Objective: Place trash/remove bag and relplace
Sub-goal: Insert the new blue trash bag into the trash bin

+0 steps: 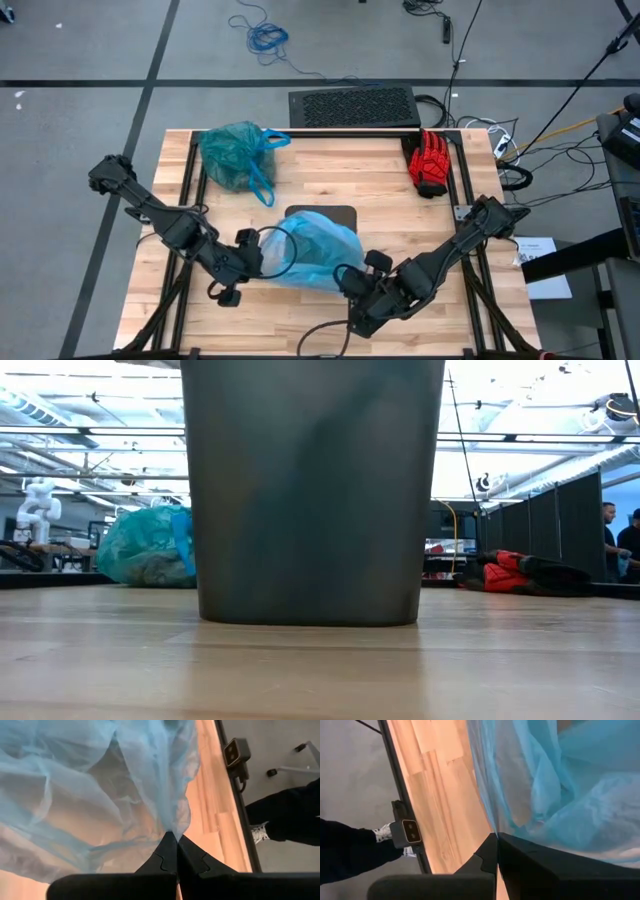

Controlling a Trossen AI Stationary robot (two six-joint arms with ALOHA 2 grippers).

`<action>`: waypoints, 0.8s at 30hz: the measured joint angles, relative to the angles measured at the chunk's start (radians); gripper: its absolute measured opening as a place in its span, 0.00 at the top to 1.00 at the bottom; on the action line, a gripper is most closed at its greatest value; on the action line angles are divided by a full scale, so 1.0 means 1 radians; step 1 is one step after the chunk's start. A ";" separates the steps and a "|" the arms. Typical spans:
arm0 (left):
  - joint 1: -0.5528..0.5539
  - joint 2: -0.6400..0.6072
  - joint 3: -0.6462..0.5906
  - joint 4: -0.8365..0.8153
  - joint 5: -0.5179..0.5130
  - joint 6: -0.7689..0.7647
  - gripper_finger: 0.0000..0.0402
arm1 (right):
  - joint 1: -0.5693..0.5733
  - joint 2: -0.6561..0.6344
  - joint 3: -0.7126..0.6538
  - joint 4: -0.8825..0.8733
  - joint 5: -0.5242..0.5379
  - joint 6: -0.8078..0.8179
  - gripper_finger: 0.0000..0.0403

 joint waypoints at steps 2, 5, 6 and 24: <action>0.000 0.000 -0.020 0.005 0.000 -0.015 1.00 | 0.000 0.001 0.000 0.001 0.001 0.015 1.00; 0.000 0.002 -0.049 0.016 0.001 -0.034 1.00 | -0.002 0.001 0.000 0.001 0.003 0.048 1.00; 0.003 0.006 -0.054 0.015 0.002 -0.040 1.00 | -0.003 0.001 0.000 -0.004 0.003 0.067 1.00; 0.010 0.037 -0.062 0.015 0.076 -0.043 0.63 | -0.002 -0.009 0.050 -0.033 -0.135 0.175 0.48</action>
